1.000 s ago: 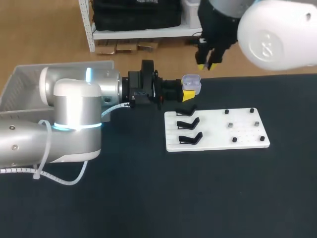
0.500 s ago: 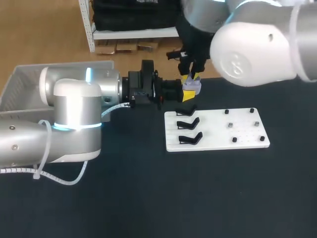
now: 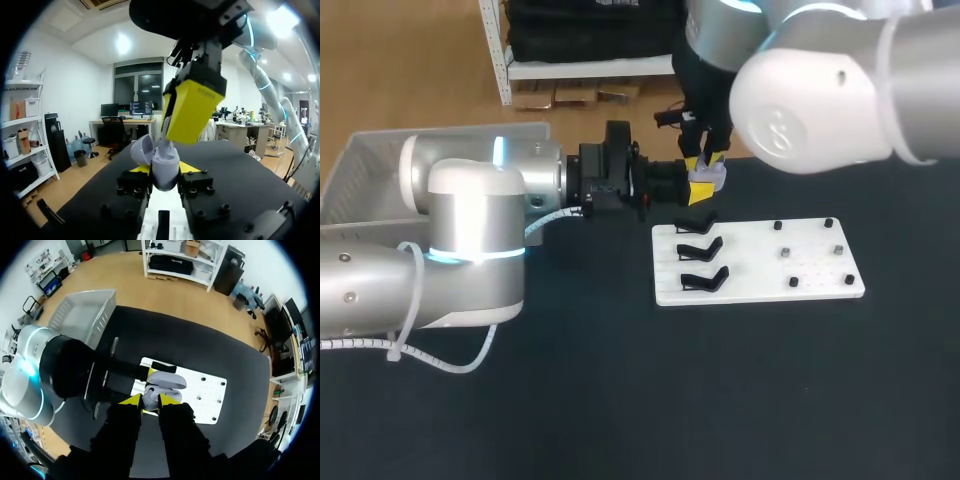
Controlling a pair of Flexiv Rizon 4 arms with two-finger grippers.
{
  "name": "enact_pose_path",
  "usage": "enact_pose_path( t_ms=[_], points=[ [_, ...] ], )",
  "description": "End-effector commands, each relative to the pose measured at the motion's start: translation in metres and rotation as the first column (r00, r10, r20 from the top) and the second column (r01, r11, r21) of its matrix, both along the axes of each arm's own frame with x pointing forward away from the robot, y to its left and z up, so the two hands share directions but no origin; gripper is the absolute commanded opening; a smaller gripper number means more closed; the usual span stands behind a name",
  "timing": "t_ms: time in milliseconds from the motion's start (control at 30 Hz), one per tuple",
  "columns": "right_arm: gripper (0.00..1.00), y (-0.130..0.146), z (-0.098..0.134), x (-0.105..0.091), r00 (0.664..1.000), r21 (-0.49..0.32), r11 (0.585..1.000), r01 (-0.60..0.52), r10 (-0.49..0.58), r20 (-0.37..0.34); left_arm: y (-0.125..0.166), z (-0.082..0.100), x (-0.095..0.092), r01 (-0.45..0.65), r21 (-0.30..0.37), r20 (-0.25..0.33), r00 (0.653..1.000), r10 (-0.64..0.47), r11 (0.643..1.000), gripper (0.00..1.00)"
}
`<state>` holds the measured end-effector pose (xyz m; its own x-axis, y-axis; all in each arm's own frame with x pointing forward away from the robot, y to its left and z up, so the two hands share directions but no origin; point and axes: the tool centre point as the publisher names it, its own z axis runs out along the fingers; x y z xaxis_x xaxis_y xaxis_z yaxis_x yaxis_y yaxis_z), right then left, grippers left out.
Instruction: Pick up each earbud case from the left stands, insert the matching earbuds, close the lid, and place the case in the box.
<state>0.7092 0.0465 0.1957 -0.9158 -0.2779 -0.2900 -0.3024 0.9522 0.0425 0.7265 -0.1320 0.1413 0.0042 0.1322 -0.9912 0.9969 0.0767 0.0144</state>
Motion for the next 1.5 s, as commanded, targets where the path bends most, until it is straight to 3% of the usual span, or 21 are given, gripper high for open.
enact_pose_path(
  t_ms=[33, 867, 1433, 1500],
  points=[
    [0.0, 0.0, -0.001, 0.003, 1.0, -0.002, 1.0, -0.001, 0.001, -0.007, 0.0, -0.002, -0.001, -0.006, -0.007, 0.006, 1.0, 0.006, 1.0, 0.0],
    [0.0, 0.001, -0.012, 0.008, 1.0, -0.02, 1.0, -0.011, 0.011, -0.029, 0.0, -0.002, -0.001, -0.006, -0.007, 0.006, 1.0, 0.006, 1.0, 0.0],
    [0.0, 0.0, -0.015, 0.009, 0.994, -0.074, 0.992, -0.104, 0.101, -0.034, 0.0, -0.002, -0.001, -0.006, -0.007, 0.006, 1.0, 0.006, 1.0, 0.0],
    [0.09, -0.001, -0.015, 0.01, 0.994, -0.074, 0.992, -0.104, 0.101, -0.033, 0.0, -0.002, -0.001, -0.006, -0.007, 0.006, 1.0, 0.006, 1.0, 0.0]
  ],
)
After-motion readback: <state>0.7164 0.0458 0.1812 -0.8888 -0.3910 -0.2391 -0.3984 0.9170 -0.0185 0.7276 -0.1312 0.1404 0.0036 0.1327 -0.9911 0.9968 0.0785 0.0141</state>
